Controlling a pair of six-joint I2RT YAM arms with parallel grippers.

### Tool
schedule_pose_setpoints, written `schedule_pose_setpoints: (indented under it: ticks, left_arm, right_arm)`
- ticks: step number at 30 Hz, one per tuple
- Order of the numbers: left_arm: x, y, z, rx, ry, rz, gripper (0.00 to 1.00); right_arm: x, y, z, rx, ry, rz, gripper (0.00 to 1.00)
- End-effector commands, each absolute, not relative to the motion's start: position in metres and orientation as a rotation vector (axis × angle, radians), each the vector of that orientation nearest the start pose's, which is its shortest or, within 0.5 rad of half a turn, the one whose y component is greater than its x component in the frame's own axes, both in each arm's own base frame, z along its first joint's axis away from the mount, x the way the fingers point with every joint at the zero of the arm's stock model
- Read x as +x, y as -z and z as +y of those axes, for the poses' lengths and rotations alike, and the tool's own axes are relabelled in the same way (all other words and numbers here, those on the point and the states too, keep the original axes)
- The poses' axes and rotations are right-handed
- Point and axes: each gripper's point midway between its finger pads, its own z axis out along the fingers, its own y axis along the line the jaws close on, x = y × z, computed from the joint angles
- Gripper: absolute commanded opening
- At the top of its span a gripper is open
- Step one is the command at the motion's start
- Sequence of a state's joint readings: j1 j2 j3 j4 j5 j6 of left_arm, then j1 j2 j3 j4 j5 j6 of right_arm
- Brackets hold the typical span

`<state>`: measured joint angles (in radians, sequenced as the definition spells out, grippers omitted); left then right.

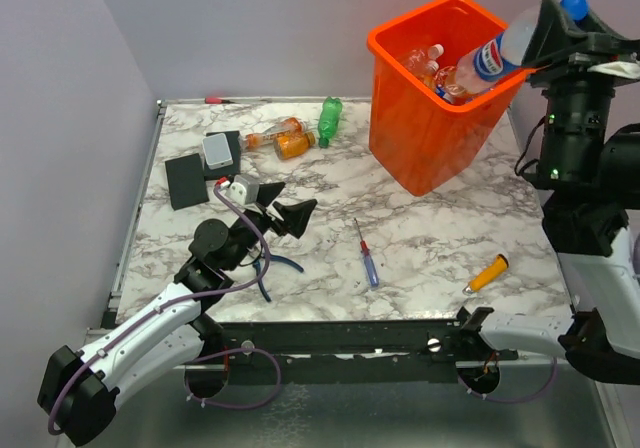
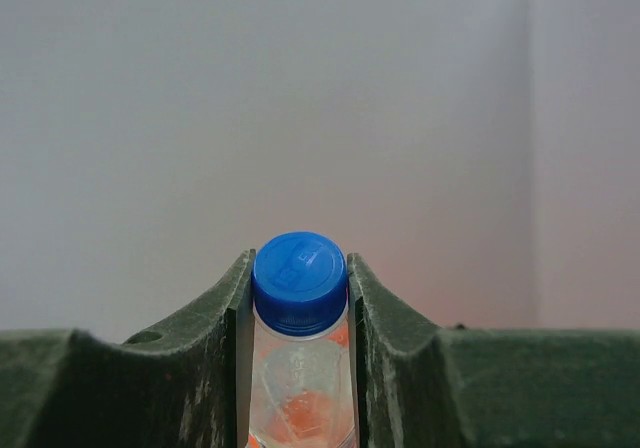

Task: Put the plastic bottles in the bin
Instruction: Place the plastic bottle in the trash bin.

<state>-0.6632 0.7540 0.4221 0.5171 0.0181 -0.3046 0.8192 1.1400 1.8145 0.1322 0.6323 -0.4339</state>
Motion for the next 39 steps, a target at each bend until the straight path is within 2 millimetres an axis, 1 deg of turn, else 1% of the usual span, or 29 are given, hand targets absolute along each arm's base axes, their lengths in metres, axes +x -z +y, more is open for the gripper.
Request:
schedule_pose_setpoints:
  ticks: [1,2,3,5,8,9,11,14,17,19,23,25,28,31,34,36,38,39]
  left_arm:
    - [0.257,-0.273,-0.208,0.235,0.760,1.436,0.99]
    - [0.257,-0.273,-0.208,0.233,0.756,1.438,0.99]
    - [0.257,-0.273,-0.207,0.230,0.754,1.438,0.99]
    - [0.257,-0.275,-0.206,0.225,0.751,1.437,0.99]
    - [0.257,-0.275,-0.204,0.216,0.747,1.445,0.99]
    - [0.257,-0.275,-0.204,0.212,0.750,1.448,0.99]
    - [0.255,-0.274,-0.205,0.220,0.752,1.452,0.99]
    - [0.254,-0.277,-0.203,0.217,0.736,1.446,0.99]
    - [0.252,-0.281,-0.199,0.208,0.723,1.434,0.99]
    - [0.251,-0.284,-0.197,0.206,0.721,1.426,0.99]
    - [0.250,-0.287,-0.197,0.206,0.722,1.419,0.99]
    - [0.249,-0.287,-0.198,0.210,0.728,1.417,0.99]
    - [0.249,-0.286,-0.199,0.216,0.731,1.421,0.99]
    - [0.249,-0.284,-0.200,0.221,0.733,1.427,0.99]
    - [0.250,-0.282,-0.202,0.228,0.734,1.437,0.99]
    - [0.250,-0.280,-0.204,0.234,0.735,1.444,0.99]
    - [0.250,-0.279,-0.205,0.239,0.736,1.449,0.99]
    - [0.251,-0.278,-0.206,0.241,0.735,1.452,0.99]
  right_arm:
    - [0.293,-0.660,0.052,0.217,0.290,0.982,0.00]
    - [0.304,-0.661,0.044,0.245,0.305,0.984,0.00]
    - [0.317,-0.658,0.035,0.268,0.319,0.987,0.00]
    - [0.341,-0.646,0.014,0.345,0.341,0.985,0.00]
    - [0.385,-0.614,-0.009,0.442,0.381,1.014,0.00]
    - [0.394,-0.605,-0.013,0.455,0.395,1.012,0.00]
    - [0.408,-0.595,-0.016,0.462,0.402,0.980,0.00]
    - [0.433,-0.574,-0.017,0.447,0.434,1.012,0.00]
    - [0.452,-0.550,-0.027,0.467,0.500,1.068,0.00]
    - [0.461,-0.533,-0.033,0.471,0.541,1.115,0.00]
    - [0.476,-0.491,-0.045,0.479,0.649,1.243,0.00]
    - [0.481,-0.469,-0.048,0.479,0.672,1.307,0.00]
    - [0.488,-0.440,-0.042,0.464,0.592,1.407,0.00]
    - [0.494,-0.425,-0.023,0.436,0.435,1.490,0.00]
    - [0.498,-0.421,-0.002,0.421,0.278,1.545,0.00]
    - [0.500,-0.422,0.011,0.405,0.189,1.571,0.00]
    - [0.500,-0.429,0.026,0.376,0.084,1.580,0.00]
    - [0.499,-0.434,0.031,0.370,0.051,1.580,0.00]
